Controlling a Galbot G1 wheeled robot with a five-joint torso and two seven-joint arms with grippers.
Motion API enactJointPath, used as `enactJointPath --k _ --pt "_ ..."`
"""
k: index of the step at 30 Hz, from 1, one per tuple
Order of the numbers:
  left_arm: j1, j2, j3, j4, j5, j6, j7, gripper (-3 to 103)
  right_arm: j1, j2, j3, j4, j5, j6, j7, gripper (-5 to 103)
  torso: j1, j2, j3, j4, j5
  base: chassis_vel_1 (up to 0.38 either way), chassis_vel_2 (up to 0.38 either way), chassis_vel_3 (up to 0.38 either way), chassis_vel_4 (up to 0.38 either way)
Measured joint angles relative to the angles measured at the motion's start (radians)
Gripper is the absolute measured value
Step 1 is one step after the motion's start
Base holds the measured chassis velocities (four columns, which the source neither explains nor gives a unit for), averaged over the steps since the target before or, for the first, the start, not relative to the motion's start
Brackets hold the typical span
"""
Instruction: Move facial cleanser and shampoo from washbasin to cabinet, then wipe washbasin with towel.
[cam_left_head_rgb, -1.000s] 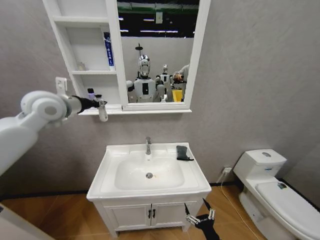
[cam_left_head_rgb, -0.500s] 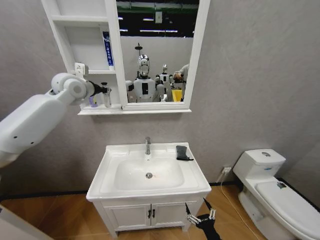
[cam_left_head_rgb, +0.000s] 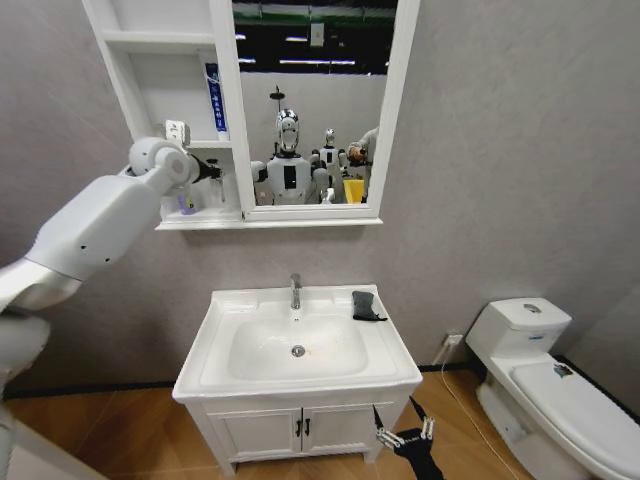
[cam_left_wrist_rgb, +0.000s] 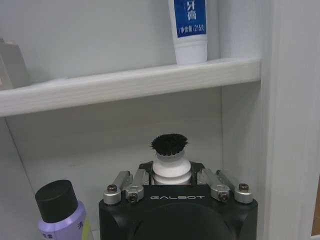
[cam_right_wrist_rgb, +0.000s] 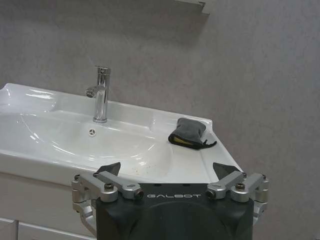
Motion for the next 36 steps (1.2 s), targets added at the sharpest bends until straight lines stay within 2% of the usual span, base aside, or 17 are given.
enactJointPath --k 9,10,11,12,14,17,20,23,25,26,28,30,31,32,33,34,36 --pt "0.043 -0.022 -0.030 0.018 0.018 -0.021 -0.011 34 -0.007 0.005 0.000 0.000 -0.002 0.002 0.000 100 0.000 0.000 0.000 -0.0001 0.0003 0.000 0.000 0.000 0.000" --pt "0.053 -0.024 -0.033 0.022 0.022 -0.020 -0.013 43 -0.009 0.006 0.000 0.000 -0.003 0.002 0.000 100 0.000 0.000 0.000 -0.0001 0.0004 0.000 0.000 0.000 0.000" --pt "0.053 -0.024 -0.033 0.022 0.022 -0.020 -0.013 43 -0.009 0.006 0.000 0.000 -0.003 0.002 0.000 100 0.000 0.000 0.000 -0.0001 0.0004 0.000 0.000 0.000 0.000" --pt "0.060 -0.024 -0.036 0.022 0.022 -0.021 -0.014 48 -0.010 0.007 0.001 0.000 -0.004 0.003 0.001 100 0.000 0.000 0.000 0.0000 -0.0008 0.000 0.000 0.000 0.000" --pt "0.072 -0.010 -0.045 0.003 0.019 -0.021 -0.019 59 -0.010 0.006 0.001 0.000 -0.004 0.003 0.001 100 0.000 0.000 0.000 -0.0004 0.0003 0.000 0.000 0.000 0.000" --pt "0.077 0.001 -0.048 -0.011 0.014 -0.021 -0.023 64 -0.009 0.006 0.001 0.000 -0.004 0.003 0.001 100 0.000 0.000 0.000 -0.0004 0.0003 0.000 0.000 0.000 0.000" --pt "0.122 0.079 -0.069 -0.134 -0.022 -0.010 -0.049 81 -0.005 0.005 -0.002 0.000 -0.005 0.002 0.001 100 0.000 0.000 0.000 -0.0001 0.0001 0.000 0.000 0.000 0.000" --pt "0.153 0.112 -0.083 -0.192 -0.020 -0.007 -0.057 86 -0.005 0.006 -0.002 0.000 -0.006 0.002 0.001 100 0.000 0.000 0.000 0.0003 -0.0001 0.000 0.000 0.000 0.000" --pt "0.248 0.210 -0.128 -0.326 0.081 -0.032 -0.022 96 -0.006 0.007 -0.003 0.000 -0.006 0.002 0.002 100 0.000 0.000 0.000 -0.0003 0.0000 0.000 0.000 0.000 0.000" --pt "0.248 0.210 -0.128 -0.326 0.081 -0.032 -0.022 96 -0.006 0.007 -0.003 0.000 -0.006 0.002 0.002 100 0.000 0.000 0.000 -0.0003 0.0000 0.000 0.000 0.000 0.000" --pt "0.348 0.278 -0.191 -0.429 0.168 -0.063 0.000 100 -0.004 0.006 -0.003 -0.004 -0.009 0.001 0.003 100 0.000 0.000 0.000 0.0003 -0.0008 0.000 0.000 0.000 0.000" --pt "0.455 0.359 -0.247 -0.511 0.333 -0.141 0.074 100 0.002 0.009 -0.002 -0.015 -0.020 0.003 0.004 100 0.000 0.000 0.000 0.0000 0.0000 0.000 0.000 0.000 0.000" --pt "0.455 0.359 -0.247 -0.511 0.333 -0.141 0.074 100 0.002 0.009 -0.002 -0.015 -0.020 0.003 0.004 100 0.000 0.000 0.000 0.0000 0.0000 0.000 0.000 0.000 0.000" --pt "0.536 0.410 -0.294 -0.556 0.400 -0.216 0.136 100 0.005 0.013 0.000 -0.021 -0.025 0.008 0.005 100 0.000 0.000 0.000 0.0000 0.0000 0.000 0.000 0.000 0.000" --pt "0.692 0.492 -0.404 -0.628 0.439 -0.325 0.213 100 0.010 0.020 0.004 -0.030 -0.028 0.017 0.012 100 0.000 0.000 0.000 0.0003 -0.0002 0.000 0.000 0.000 0.000" --pt "0.692 0.492 -0.404 -0.628 0.439 -0.325 0.213 100 0.010 0.020 0.004 -0.030 -0.028 0.017 0.012 100 0.000 0.000 0.000 0.0003 -0.0002 0.000 0.000 0.000 0.000" --pt "0.928 0.558 -0.512 -0.708 0.434 -0.417 0.250 100 0.008 0.037 0.020 -0.034 -0.027 0.032 0.025 100 -0.001 0.000 0.000 0.0013 0.0007 0.000 0.000 0.000 0.000"
